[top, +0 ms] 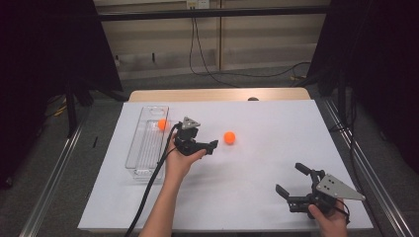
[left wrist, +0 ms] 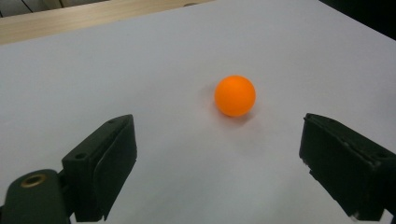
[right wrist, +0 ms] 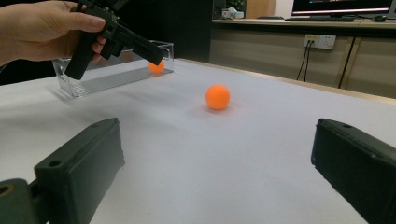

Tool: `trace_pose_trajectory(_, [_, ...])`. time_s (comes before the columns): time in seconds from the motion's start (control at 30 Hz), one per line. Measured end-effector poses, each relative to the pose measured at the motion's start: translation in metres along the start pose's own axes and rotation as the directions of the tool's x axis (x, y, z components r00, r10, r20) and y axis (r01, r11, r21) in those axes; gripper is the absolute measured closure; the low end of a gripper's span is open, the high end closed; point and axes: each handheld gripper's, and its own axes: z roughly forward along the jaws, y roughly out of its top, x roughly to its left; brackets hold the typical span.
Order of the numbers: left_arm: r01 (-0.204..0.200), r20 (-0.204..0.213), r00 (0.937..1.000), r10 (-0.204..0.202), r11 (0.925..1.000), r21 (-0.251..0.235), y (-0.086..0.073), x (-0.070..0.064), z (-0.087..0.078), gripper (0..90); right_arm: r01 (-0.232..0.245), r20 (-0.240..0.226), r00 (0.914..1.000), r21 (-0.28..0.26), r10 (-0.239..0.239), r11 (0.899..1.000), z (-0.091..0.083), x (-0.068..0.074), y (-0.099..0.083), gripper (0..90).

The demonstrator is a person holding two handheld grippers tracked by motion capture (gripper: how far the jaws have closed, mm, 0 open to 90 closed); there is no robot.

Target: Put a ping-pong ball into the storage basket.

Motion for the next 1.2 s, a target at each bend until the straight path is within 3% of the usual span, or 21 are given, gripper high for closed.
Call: trace_pose_trajectory(1.2, [-0.025, 0.000, 0.9997, 0.025, 0.9997, 0.006, 0.006, -0.014, 0.025, 11.1, -0.005, -0.005, 1.0000, -0.001, 0.005, 1.000, 0.002, 0.000, 0.000, 2.1])
